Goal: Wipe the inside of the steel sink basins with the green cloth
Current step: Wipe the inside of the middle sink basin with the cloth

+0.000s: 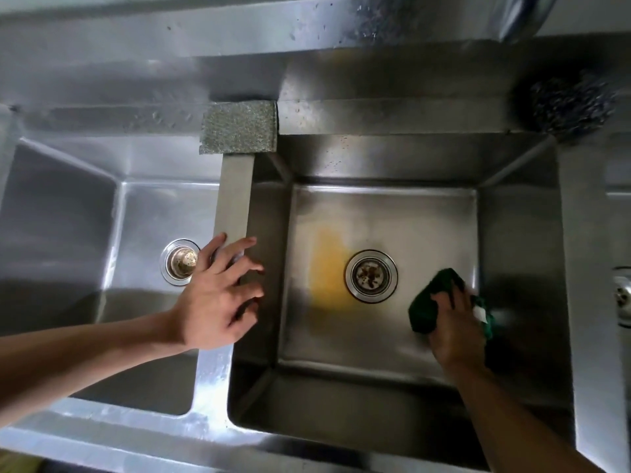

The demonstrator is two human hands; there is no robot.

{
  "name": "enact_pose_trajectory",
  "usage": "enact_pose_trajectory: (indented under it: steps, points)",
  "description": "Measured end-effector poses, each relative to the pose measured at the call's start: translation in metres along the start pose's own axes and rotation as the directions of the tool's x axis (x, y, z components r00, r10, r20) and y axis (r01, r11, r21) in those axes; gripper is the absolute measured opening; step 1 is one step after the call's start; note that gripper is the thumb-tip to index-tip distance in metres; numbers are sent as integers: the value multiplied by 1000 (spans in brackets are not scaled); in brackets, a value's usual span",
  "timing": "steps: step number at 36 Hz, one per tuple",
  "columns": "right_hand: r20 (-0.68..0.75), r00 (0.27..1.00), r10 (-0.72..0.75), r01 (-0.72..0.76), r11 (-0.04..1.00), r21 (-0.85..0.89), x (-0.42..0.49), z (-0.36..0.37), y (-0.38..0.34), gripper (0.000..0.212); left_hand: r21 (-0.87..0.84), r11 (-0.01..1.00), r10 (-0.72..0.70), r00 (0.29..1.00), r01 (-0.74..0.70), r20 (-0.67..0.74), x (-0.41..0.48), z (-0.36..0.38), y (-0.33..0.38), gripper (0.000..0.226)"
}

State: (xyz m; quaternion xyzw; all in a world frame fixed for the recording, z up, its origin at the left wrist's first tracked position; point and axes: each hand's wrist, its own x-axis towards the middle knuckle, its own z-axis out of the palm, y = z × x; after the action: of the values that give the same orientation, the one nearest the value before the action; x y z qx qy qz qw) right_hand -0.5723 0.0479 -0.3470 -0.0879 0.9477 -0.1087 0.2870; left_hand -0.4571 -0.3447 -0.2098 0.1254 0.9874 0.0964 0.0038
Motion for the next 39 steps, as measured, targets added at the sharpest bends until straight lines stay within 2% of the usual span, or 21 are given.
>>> enact_pose_trajectory:
  steps: [2,4,7,10,12,14,17,20,22,29,34,39]
  points:
    - [9,1000,29,-28,1000,-12,1,-4,-4,70,-8,1000,2,1000,-2,-7,0,1,-1,16]
    - [10,1000,-3,4,997,-79,3,-3,-10,72,-11,1000,3,1000,-3,-14,-1,2,-1,15]
    - [60,974,-220,227,956,-187,2,11,-17,75,-13,1000,7,1000,-7,-22,-1,3,-1,14]
    - [209,835,-508,547,807,-224,-10,24,-26,76,-14,1000,4,1000,-4,-28,-2,3,-1,14]
    - [322,734,-598,669,717,-194,-15,29,-25,75,-17,1000,1,999,-1,-33,-2,4,-1,13]
    - [366,670,-646,734,650,-196,-14,24,-21,75,-19,1000,-2,999,2,-36,-2,4,-1,13]
    - [393,662,-638,737,650,-184,-7,10,-6,78,-23,1000,-2,999,1,-36,-2,4,-1,13]
    - [339,735,-587,661,732,-166,-7,3,6,83,-24,1000,5,999,-6,-47,-2,4,-1,12]
    - [339,757,-559,627,768,-133,-9,4,7,83,-33,999,6,998,-8,-56,-2,5,-2,12]
    - [370,760,-535,613,778,-134,-12,8,1,84,-48,999,-3,998,0,-58,-3,6,-3,12]
    - [421,731,-537,634,762,-129,-11,2,12,90,-62,998,0,998,-4,-71,-3,5,-3,13]
    - [419,738,-529,629,764,-143,-9,9,11,97,-75,997,-5,998,0,-65,-3,5,-3,12]
